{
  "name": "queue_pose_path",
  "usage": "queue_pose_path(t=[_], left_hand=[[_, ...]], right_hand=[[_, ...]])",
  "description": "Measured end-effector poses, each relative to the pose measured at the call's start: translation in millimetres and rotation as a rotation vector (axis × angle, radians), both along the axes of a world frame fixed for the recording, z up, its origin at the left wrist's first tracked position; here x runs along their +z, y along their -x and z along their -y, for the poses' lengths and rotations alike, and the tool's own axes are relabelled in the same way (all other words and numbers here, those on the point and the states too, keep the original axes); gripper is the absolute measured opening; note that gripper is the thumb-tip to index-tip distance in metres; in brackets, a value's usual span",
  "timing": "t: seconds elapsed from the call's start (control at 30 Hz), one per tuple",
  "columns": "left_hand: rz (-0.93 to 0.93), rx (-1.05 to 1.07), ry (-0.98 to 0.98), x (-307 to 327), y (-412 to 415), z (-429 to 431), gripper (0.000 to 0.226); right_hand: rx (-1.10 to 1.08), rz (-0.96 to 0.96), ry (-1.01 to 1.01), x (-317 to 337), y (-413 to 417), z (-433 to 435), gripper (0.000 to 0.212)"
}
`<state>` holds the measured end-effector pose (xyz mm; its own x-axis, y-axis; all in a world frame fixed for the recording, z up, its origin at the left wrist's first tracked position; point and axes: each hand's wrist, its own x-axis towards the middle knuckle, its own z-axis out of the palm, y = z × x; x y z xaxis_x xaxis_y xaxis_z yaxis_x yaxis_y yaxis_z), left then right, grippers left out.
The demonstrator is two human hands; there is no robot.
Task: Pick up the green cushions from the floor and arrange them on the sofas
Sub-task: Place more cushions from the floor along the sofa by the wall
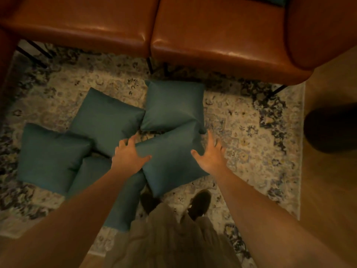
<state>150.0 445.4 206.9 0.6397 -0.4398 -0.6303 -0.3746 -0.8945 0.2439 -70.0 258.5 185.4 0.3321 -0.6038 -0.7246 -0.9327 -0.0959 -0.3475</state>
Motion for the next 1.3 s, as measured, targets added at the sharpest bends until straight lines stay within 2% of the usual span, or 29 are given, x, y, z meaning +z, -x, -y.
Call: queue_pose_path(t=[0.37,0.6,0.7,0.73,0.8,0.87,0.9,0.97,1.03,1.17,1.23,1.3], left_hand=[[-0.1,0.14,-0.046,-193.8,-13.8,-5.9,0.103],[-0.146,0.396,-0.024,-300.7,-26.9,-13.3,0.109],[-0.148,0.595,0.059,-333.2,-32.0,-13.2,0.111],[-0.152,0.659,0.084,-343.1,-35.0,-14.2,0.116],[-0.177,0.747,0.116,-359.5,-40.5,-17.0,0.133],[-0.224,0.868,0.142,-370.4,-43.3,-19.0,0.151],[-0.257,0.953,0.151,-371.2,-43.1,-20.2,0.153],[-0.34,1.067,0.173,-378.3,-40.6,-24.4,0.146],[-0.419,1.076,0.201,-377.9,-36.1,-27.4,0.14],[-0.446,1.111,0.3,-361.7,-28.1,-33.1,0.136],[-0.424,1.125,0.375,-342.0,-22.7,-30.8,0.133],[-0.4,1.094,0.445,-320.8,-18.6,-29.8,0.122]], right_hand=[[-0.082,0.008,-0.053,-195.2,-7.3,25.0,0.113],[-0.221,0.062,-0.109,-294.2,-14.1,31.1,0.124],[-0.373,0.167,-0.139,-328.4,-16.9,26.6,0.147],[-0.416,0.191,-0.133,-342.9,-14.9,25.3,0.157],[-0.454,0.226,-0.14,-372.6,-9.9,23.1,0.164],[-0.492,0.268,-0.156,-383.1,-11.0,22.2,0.162],[-0.512,0.283,-0.16,-382.2,-12.2,22.6,0.161],[-0.548,0.298,-0.169,-381.5,-13.3,24.1,0.161],[-0.585,0.312,-0.193,-372.8,-14.9,25.2,0.156],[-0.635,0.326,-0.214,-351.4,-12.5,22.7,0.11],[-0.664,0.313,-0.225,-334.9,-9.2,18.0,0.101],[-0.692,0.308,-0.229,-314.8,-6.6,12.2,0.102]])
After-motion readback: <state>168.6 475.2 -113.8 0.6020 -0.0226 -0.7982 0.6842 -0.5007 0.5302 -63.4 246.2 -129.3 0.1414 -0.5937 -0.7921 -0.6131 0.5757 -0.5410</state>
